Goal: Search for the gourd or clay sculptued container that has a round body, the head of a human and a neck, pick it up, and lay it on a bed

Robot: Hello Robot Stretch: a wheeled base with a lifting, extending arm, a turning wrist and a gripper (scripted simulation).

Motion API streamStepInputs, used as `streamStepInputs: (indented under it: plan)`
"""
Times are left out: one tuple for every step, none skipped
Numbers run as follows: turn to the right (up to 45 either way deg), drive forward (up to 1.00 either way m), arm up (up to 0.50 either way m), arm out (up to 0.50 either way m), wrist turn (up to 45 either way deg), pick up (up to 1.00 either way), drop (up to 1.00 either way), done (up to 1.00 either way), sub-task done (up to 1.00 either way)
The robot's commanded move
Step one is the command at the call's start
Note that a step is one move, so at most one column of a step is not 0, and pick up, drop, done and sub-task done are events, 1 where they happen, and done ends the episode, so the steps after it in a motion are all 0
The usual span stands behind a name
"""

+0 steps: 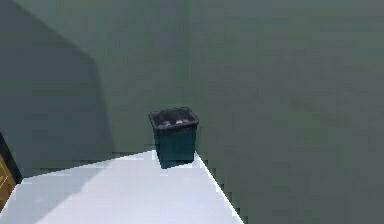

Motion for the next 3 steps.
streamStepInputs:
  plan:
    - [0.0, 0.0, 0.0, 0.0, -45.0, 0.0, 0.0, 0.0, 0.0]
    - [0.0, 0.0, 0.0, 0.0, -30.0, 0.0, 0.0, 0.0, 0.0]
    - [0.0, 0.0, 0.0, -0.14, 0.0, 0.0, 0.0, 0.0, 0.0]
